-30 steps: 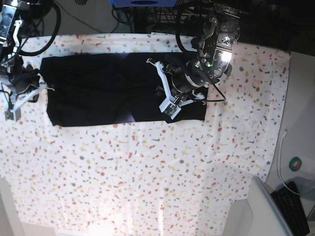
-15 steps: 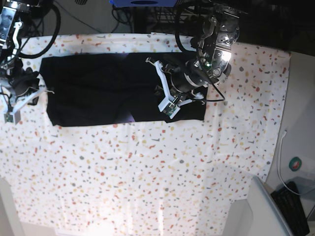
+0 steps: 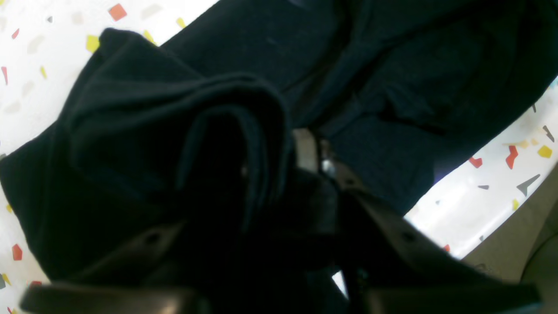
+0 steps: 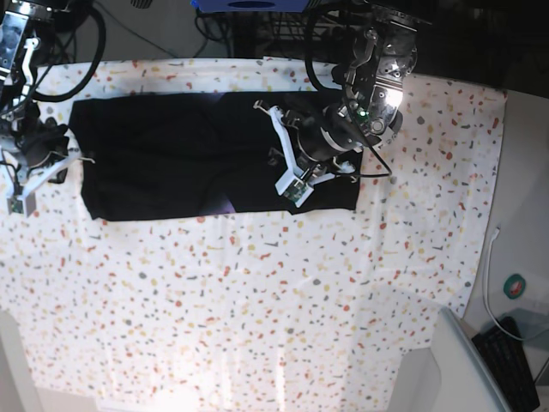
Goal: Layout the t-shirt on the table in an organized manner, then fold the t-shirt properly
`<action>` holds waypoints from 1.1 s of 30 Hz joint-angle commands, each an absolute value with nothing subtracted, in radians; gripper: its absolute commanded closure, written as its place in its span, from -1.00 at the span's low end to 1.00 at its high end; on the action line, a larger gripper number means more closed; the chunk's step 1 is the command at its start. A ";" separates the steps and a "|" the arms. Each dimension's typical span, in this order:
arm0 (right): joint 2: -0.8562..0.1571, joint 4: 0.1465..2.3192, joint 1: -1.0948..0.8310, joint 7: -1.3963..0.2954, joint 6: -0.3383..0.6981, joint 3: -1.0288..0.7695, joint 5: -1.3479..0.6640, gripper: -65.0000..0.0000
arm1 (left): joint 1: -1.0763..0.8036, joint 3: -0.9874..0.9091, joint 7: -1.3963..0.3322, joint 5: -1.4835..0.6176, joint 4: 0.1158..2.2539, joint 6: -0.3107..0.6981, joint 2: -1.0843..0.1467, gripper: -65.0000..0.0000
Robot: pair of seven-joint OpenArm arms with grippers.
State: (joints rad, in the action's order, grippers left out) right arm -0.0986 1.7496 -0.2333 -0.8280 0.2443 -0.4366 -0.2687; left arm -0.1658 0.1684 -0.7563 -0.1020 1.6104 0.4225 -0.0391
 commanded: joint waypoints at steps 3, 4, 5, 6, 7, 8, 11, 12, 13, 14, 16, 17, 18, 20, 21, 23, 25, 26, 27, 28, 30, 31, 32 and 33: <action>-0.110 1.765 -0.228 -0.811 0.248 -0.441 -0.275 1.00 | -0.137 0.173 -0.739 -0.119 1.616 0.429 -0.036 0.47; -0.110 1.765 -0.228 -0.811 0.248 -0.441 -0.275 1.00 | -0.131 0.173 -0.739 -0.119 1.610 0.429 -0.036 0.42; -0.110 1.765 -0.228 -0.811 0.248 -0.441 -0.275 1.00 | -0.122 0.174 -0.739 -0.119 1.609 0.429 -0.036 0.36; -0.110 1.765 -0.228 -0.811 0.248 -0.441 -0.275 1.00 | -0.116 0.182 -0.739 -0.119 1.600 0.429 -0.036 0.30; -0.110 1.765 -0.228 -0.811 0.248 -0.441 -0.275 1.00 | -0.113 0.199 -0.739 -0.119 1.592 0.429 -0.036 0.25; -0.110 1.765 -0.228 -0.811 0.248 -0.441 -0.275 1.00 | -0.105 0.223 -0.739 -0.119 1.583 0.429 -0.038 0.18; -0.110 1.765 -0.226 -0.811 0.248 -0.441 -0.275 1.00 | -0.071 0.308 -0.739 -0.113 1.541 0.429 -0.041 -0.02; -0.110 1.765 -0.226 -0.811 0.248 -0.441 -0.275 1.00 | -0.070 0.326 -0.739 -0.113 1.527 0.429 -0.041 -0.08; -0.110 1.767 -0.226 -0.811 0.248 -0.441 -0.275 1.00 | -0.058 0.344 -0.739 -0.113 1.517 0.429 -0.039 -0.14; -0.110 1.767 -0.226 -0.811 0.248 -0.441 -0.275 1.00 | -0.047 0.364 -0.739 -0.119 1.508 0.429 -0.039 -0.19; -0.110 1.767 -0.228 -0.811 0.248 -0.441 -0.275 1.00 | -0.031 0.392 -0.739 -0.120 1.503 0.429 -0.033 -0.28; -0.110 1.767 -0.228 -0.811 0.248 -0.441 -0.275 1.00 | -0.028 0.401 -0.739 -0.120 1.504 0.429 -0.024 -0.32; -0.110 1.767 -0.228 -0.811 0.248 -0.441 -0.275 1.00 | -0.027 0.403 -0.739 -0.120 1.508 0.429 -0.010 -0.33; -0.110 1.767 -0.226 -0.811 0.248 -0.441 -0.275 1.00 | -0.008 0.414 -0.739 -0.120 1.512 0.429 0.022 -0.33; -0.110 1.767 -0.226 -0.811 0.248 -0.441 -0.275 1.00 | -0.004 0.415 -0.739 -0.120 1.514 0.429 0.035 -0.33; -0.110 1.771 -0.225 -0.811 0.248 -0.441 -0.278 1.00 | -0.002 0.410 -0.740 -0.120 1.524 0.429 0.053 -0.32; -0.110 1.776 -0.226 -0.811 0.248 -0.446 -0.278 1.00 | -0.015 0.401 -0.746 -0.120 1.561 0.429 0.042 -0.31; -0.110 1.782 -0.228 -0.811 0.248 -0.447 -0.280 1.00 | -0.028 0.384 -0.773 -0.120 1.586 0.429 0.016 -0.29; -0.108 1.796 -0.231 -0.811 0.248 -0.449 -0.280 1.00 | -0.045 0.354 -0.808 -0.122 1.615 0.429 -0.013 -0.19; -0.108 1.814 -0.237 -0.809 0.248 -0.449 -0.280 1.00 | -0.068 0.308 -0.835 -0.125 1.649 0.429 -0.035 0.02; -0.107 1.845 -0.252 -0.805 0.248 -0.444 -0.280 1.00 | -0.120 0.205 -0.846 -0.163 1.685 0.429 -0.070 0.65; -0.102 1.853 -0.255 -0.805 0.248 -0.443 -0.280 1.00 | -0.137 0.157 -0.845 -0.196 1.689 0.429 -0.081 1.00; -0.090 1.854 -0.254 -0.805 0.248 -0.443 -0.280 1.00 | -0.151 0.117 -0.845 -0.229 1.684 0.429 -0.088 1.00; -0.079 1.853 -0.248 -0.805 0.248 -0.443 -0.280 1.00 | -0.159 0.087 -0.845 -0.252 1.670 0.429 -0.090 1.00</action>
State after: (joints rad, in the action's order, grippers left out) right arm -0.0719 1.8374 -0.2577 -0.8230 0.2443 -0.4423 -0.2691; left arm -0.1722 0.0723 -0.8719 -0.2211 1.6543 0.4179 -0.1101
